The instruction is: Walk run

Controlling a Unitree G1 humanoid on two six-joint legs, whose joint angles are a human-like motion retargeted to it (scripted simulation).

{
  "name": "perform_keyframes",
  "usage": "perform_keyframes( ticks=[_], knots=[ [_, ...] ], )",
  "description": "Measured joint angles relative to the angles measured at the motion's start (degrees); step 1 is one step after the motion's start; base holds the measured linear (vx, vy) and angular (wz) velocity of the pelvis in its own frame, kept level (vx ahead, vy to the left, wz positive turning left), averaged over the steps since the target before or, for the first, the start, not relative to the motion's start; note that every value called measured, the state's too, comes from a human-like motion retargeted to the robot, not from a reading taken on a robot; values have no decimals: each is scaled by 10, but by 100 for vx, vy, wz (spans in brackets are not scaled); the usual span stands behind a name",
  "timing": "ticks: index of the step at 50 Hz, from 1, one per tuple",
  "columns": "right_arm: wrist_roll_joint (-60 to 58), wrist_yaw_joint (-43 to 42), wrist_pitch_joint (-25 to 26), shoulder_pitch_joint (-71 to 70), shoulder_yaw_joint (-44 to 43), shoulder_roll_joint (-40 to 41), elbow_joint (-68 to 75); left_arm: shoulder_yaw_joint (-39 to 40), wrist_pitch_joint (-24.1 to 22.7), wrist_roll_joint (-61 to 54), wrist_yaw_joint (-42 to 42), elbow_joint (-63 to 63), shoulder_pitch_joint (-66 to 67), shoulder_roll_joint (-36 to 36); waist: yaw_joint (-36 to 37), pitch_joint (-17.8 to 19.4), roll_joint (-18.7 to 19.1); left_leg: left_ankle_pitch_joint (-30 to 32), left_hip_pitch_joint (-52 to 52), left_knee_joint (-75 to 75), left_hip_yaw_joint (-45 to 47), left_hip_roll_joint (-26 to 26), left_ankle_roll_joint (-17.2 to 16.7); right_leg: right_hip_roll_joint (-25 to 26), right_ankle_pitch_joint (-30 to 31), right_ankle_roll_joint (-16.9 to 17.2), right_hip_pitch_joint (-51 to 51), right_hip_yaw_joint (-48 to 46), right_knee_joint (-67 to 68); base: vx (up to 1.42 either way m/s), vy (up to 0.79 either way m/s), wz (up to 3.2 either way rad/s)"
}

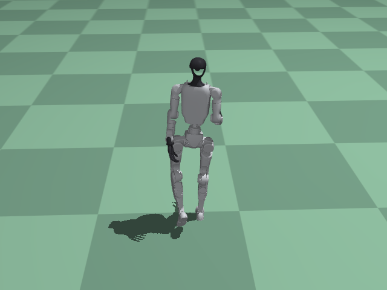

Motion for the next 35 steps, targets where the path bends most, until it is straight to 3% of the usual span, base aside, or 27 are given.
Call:
perform_keyframes(
  ticks=[4,7,12,13,15,18,20,23,25,30,33,35],
  knots=[
    [15,-1,-15,-17,-1,-14,-17,20,8,32,-38,0,77,-32,58,14,-3,-85,-76,-107,50,30,18,41,-19,-17,35,22,-15,62,-22,-104],
    [29,3,-18,-19,-9,-21,-22,28,27,41,-36,0,108,-43,87,27,9,-86,-107,-262,67,30,29,76,-40,-28,66,33,-19,77,-16,-29],
    [30,-5,-25,3,-18,-19,-17,33,49,23,-39,0,104,-39,81,25,16,-124,-119,-493,63,-50,14,96,-73,-35,123,-19,-25,85,-16,53],
    [28,-9,-25,11,-17,-17,-14,36,48,16,-43,0,96,-37,82,22,13,-128,-115,-510,77,-54,21,97,-74,-34,132,-22,-20,113,-20,34],
    [26,-15,-24,29,-13,-8,-9,45,39,-2,-45,0,73,-31,97,13,7,-101,-104,-500,84,-57,67,95,-62,-25,146,-24,-4,119,-19,-31],
    [24,-9,-20,53,-3,8,4,63,5,-41,-27,-10,33,-23,131,-5,3,-68,-88,-474,113,-38,94,85,20,4,160,-43,39,91,-15,-83],
    [19,2,-19,60,3,19,17,60,-28,-86,-13,-27,4,-17,130,-21,-2,-100,-84,-450,70,-50,122,60,138,39,157,-75,89,126,-10,-33],
    [1,1,-15,59,22,29,27,32,-82,-159,38,-49,-70,12,107,-13,27,-137,-69,-403,64,0,117,101,279,89,94,-28,247,75,-8,39],
    [-10,0,-19,54,25,26,24,22,-92,-174,71,-75,-123,29,102,-8,38,-160,-34,-402,68,-2,126,115,309,108,39,-6,374,89,-11,41],
    [-18,33,-21,32,11,15,21,11,-106,-187,18,-161,-256,63,98,-3,72,-182,22,-420,41,4,118,101,153,77,-68,6,436,81,-1,43],
    [-7,32,-25,36,7,7,11,-27,-132,-227,-22,-215,-313,87,55,-3,83,-188,57,-438,-15,-22,124,53,73,75,-117,-3,373,61,-2,162],
    [-1,30,-27,39,5,4,5,-51,-147,-250,-36,-249,-344,106,36,-5,76,-194,82,-450,-42,-45,126,5,50,92,-131,-15,286,89,-17,133]
  ],
)
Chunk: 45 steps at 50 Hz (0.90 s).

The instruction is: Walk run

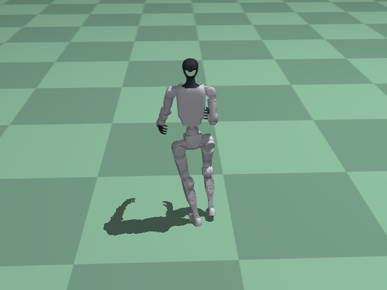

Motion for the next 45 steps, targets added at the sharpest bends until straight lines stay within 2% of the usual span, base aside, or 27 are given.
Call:
perform_keyframes(
  ticks=[2,5,7,8,9,10,12,13,14,15,17,20,22,25,28,30,33,35,38,40,42,43,45],
  knots=[
    [3,-2,0,6,-3,2,-5,-16,-15,-8,-8,-29,-22,16,-13,-1,-13,-9,28,-8,-24,-26,2,-36,3,8,-6,1,-104,60,-13,123],
    [7,-7,0,14,-7,9,-10,-33,-33,-6,-13,-60,-43,35,-29,7,-28,-26,75,-13,-64,-49,2,-55,-20,-9,-19,40,-235,81,-27,113],
    [12,-12,0,20,-6,14,-12,-38,-40,0,-9,-68,-43,38,-32,12,-30,-36,103,-13,-87,-53,-1,-27,-36,30,-18,162,-303,79,-30,82],
    [16,-14,0,22,-5,16,-12,-38,-43,4,-5,-68,-40,37,-28,15,-32,-41,117,-12,-93,-55,-3,-26,-38,71,-15,187,-329,88,-42,52],
    [20,-14,-1,23,-3,17,-11,-37,-45,10,-2,-64,-33,34,-23,17,-36,-47,130,-7,-97,-53,-8,-28,-31,89,-13,164,-331,91,-52,34],
    [25,-13,-1,25,-2,19,-9,-34,-45,15,0,-60,-24,31,-18,19,-39,-53,143,0,-100,-50,-14,-32,-20,96,-12,117,-322,72,-37,38],
    [33,-5,1,20,0,19,-2,-20,-39,32,5,-41,2,15,-21,11,-48,-37,147,15,-107,-69,-15,-39,13,73,-8,136,-285,60,-20,75],
    [35,0,4,20,0,21,1,-13,-33,41,7,-27,20,5,-30,6,-52,-21,150,28,-116,-71,-24,-55,52,69,-6,79,-274,72,-31,128],
    [33,3,4,21,0,23,3,-4,-27,52,8,-7,38,-4,-40,2,-49,7,147,50,-122,-65,-36,-51,54,52,0,86,-267,86,-46,156],
    [30,5,5,23,1,25,5,6,-21,63,9,17,57,-14,-52,-2,-42,40,142,75,-128,-56,-51,-36,37,27,9,125,-262,84,-45,144],
    [29,-4,4,27,-3,22,10,22,4,102,22,93,86,-36,-43,-2,-35,138,109,168,-113,-43,-84,-25,-2,4,30,153,-245,75,-35,114],
    [32,-15,6,25,-2,9,13,22,85,128,49,217,126,-41,-29,-6,-49,236,33,327,-58,-18,-149,-62,-21,-4,68,77,-254,77,-33,108],
    [34,-14,4,15,0,-6,12,14,140,139,41,249,167,-36,-30,-11,-59,253,-4,384,11,23,-141,-77,-31,-11,85,28,-263,52,-25,133],
    [33,-7,1,-10,-4,-28,12,7,175,177,21,249,245,-50,-15,-4,-65,186,-55,431,83,69,-110,-74,-42,-20,115,-1,-278,55,-20,79],
    [35,3,-6,-25,-9,-54,4,21,151,233,34,249,308,-73,32,6,-65,126,-119,420,52,39,-136,-60,-50,-28,140,-21,-294,44,-8,18],
    [40,3,-10,-28,-18,-70,-3,28,134,258,44,249,340,-79,51,9,-61,82,-148,374,66,46,-130,-47,-61,-34,158,-43,-302,38,-7,90],
    [41,-4,-14,-25,-38,-85,-12,42,127,264,58,249,374,-78,79,12,-52,56,-169,264,141,73,-94,-24,-80,-43,184,-75,-312,41,-4,120],
    [37,-12,-17,-21,-53,-90,-17,58,134,252,66,249,389,-77,88,15,-42,42,-171,186,207,78,-82,-5,-93,-45,206,-114,-321,44,-3,157],
    [35,-24,-18,-18,-65,-84,-18,84,145,199,77,249,400,-82,86,17,-34,3,-161,88,317,53,-80,18,-115,-44,235,-166,-326,42,-6,176],
    [36,-30,-17,-22,-65,-76,-15,99,143,141,84,249,400,-92,72,17,-34,-3,-136,44,407,36,-62,27,-126,-39,251,-203,-323,48,-7,182],
    [37,-31,-17,-27,-57,-67,-10,114,130,75,82,249,396,-109,68,18,-42,24,-116,29,421,22,-16,28,-126,-28,267,-214,-312,58,-6,108],
    [37,-30,-17,-28,-50,-62,-8,124,121,42,78,249,392,-119,72,17,-45,38,-106,23,419,21,-11,29,-120,-21,273,-215,-302,66,-5,29],
    [34,-25,-20,-26,-34,-53,-2,153,98,-11,62,249,380,-142,95,11,-56,27,-108,11,352,-1,13,17,-86,0,283,-206,-277,66,-2,-27]
  ],
)
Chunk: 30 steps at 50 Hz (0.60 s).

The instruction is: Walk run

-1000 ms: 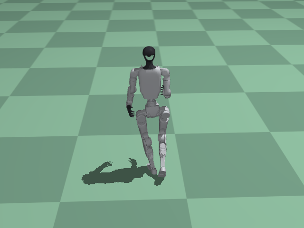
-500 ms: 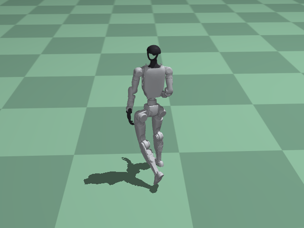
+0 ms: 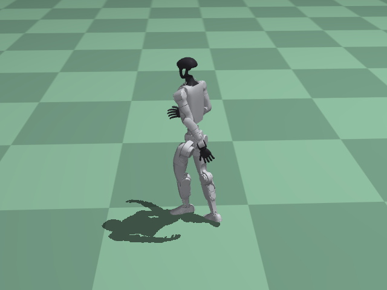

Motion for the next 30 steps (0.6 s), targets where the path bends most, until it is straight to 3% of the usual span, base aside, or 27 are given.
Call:
perform_keyframes(
  ticks=[2,4,5,7,9,12,17,19,25,27,28,30],
  knots=[
    [-4,8,-1,4,14,12,7,17,-20,-48,-35,0,-23,-15,14,-7,0,-12,4,-6,-47,-6,8,-16,81,34,0,-2,49,54,5,0],
    [-8,11,-2,13,31,21,9,14,-33,-93,-69,0,-52,-14,12,-11,18,-15,33,-14,-20,17,7,-17,180,53,-18,18,126,55,6,94],
    [-9,12,-5,19,39,23,7,8,-40,-111,-82,0,-68,-9,7,-11,33,-17,43,-19,-37,22,10,-8,219,51,-32,38,169,64,6,145],
    [-4,18,-12,29,47,24,7,-8,-45,-122,-88,0,-107,9,1,-12,62,-25,57,-17,-80,38,10,10,266,3,-66,51,263,63,5,172],
    [4,31,-12,32,45,27,15,-25,-43,-106,-86,-11,-153,34,-5,-14,82,-25,66,-14,-116,48,10,38,254,-17,-112,106,338,46,4,198],
    [11,35,-3,41,38,33,24,-41,-41,-46,-75,-65,-220,58,-4,-13,94,-21,77,-14,-184,41,10,58,194,-19,-165,178,384,34,7,225],
    [-4,12,-10,62,27,29,18,-112,-70,-4,-95,-182,-319,79,-41,-13,100,-8,95,-11,-335,8,10,7,110,-77,-203,187,290,41,0,298],
    [-4,15,-8,68,22,30,18,-138,-83,-5,-114,-216,-354,91,-50,-15,90,-7,102,-7,-392,-15,10,-15,105,-81,-211,194,211,43,-8,278],
    [-7,8,-2,70,24,26,21,-172,-111,-9,-131,-273,-404,103,-62,-9,47,-8,155,-3,-531,-90,10,-15,88,-30,-249,341,14,42,-7,214],
    [-19,7,-1,57,26,24,21,-171,-119,-16,-121,-277,-399,100,-57,-1,36,-6,179,-8,-559,-107,10,-17,76,24,-259,362,-31,52,-9,113],
    [-25,10,0,51,29,24,21,-167,-121,-17,-114,-273,-393,98,-55,3,31,-5,191,-8,-571,-114,10,-24,76,69,-262,348,-47,55,-16,83],
    [-33,15,1,39,38,26,24,-154,-119,-17,-99,-253,-373,96,-49,12,27,-11,218,-3,-572,-110,10,-5,79,95,-257,324,-62,65,-22,68]
  ],
)
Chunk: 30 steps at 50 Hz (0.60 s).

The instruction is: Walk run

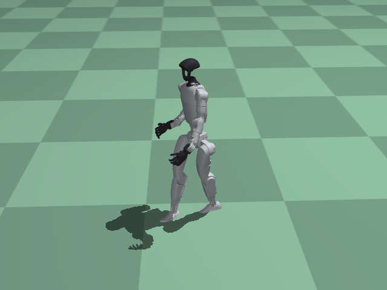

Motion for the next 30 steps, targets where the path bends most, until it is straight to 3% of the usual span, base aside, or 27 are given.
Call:
perform_keyframes(
  ticks=[2,5,7,10,13,14,15,18,21,24,27,30],
  knots=[
    [-6,2,0,-9,8,0,3,17,12,12,21,45,21,-7,-12,-2,-3,15,14,3,1,-9,0,1,30,-6,9,35,5,62,0,124],
    [-16,1,-3,-9,15,4,4,41,55,38,58,139,57,-10,-43,-11,3,49,30,27,-14,-14,-3,-1,81,-65,27,33,29,70,-4,188],
    [-17,1,-4,-2,18,13,7,47,109,52,77,202,90,-3,-64,-19,12,96,27,66,-28,-1,-36,9,42,-95,49,54,35,70,-28,193],
    [4,2,4,-1,14,24,25,30,177,75,100,253,150,-4,-52,-24,15,213,-4,148,7,24,-136,11,1,-130,72,47,52,67,-22,136],
    [18,1,5,1,19,18,27,19,172,117,120,253,229,-20,-58,-35,3,279,-59,257,101,60,-284,-16,-33,-151,87,-32,67,56,-13,158],
    [20,-1,2,0,20,15,26,16,167,133,120,253,249,-25,-58,-39,-3,296,-79,289,144,74,-300,-22,-46,-154,91,-33,74,62,-14,160],
    [22,-3,1,-3,21,11,26,13,162,150,116,253,269,-28,-59,-43,-9,313,-101,323,188,90,-300,-28,-60,-156,94,-30,81,60,-25,157],
    [28,2,5,-18,11,9,31,16,159,206,96,228,322,-33,-34,-32,-23,216,-176,420,216,124,-252,-15,-79,-179,119,-76,84,45,-29,111],
    [23,-2,2,-22,-2,-3,25,33,151,240,93,222,357,-35,4,-21,-28,160,-244,416,231,126,-223,-3,-91,-187,145,-106,78,46,-16,74],
    [23,-11,-1,-22,-14,-12,18,57,151,224,112,231,376,-39,43,-12,-29,106,-299,337,247,137,-192,14,-94,-188,175,-136,60,53,-17,76],
    [26,-8,1,-27,-27,-15,14,89,143,180,122,240,388,-52,65,-7,-32,86,-327,229,332,176,-146,27,-97,-184,203,-165,41,53,-15,75],
    [21,-8,0,-35,-34,-16,8,122,129,118,108,247,392,-74,84,-3,-29,77,-352,107,398,183,-133,48,-97,-179,228,-182,25,63,-12,49]
  ],
)
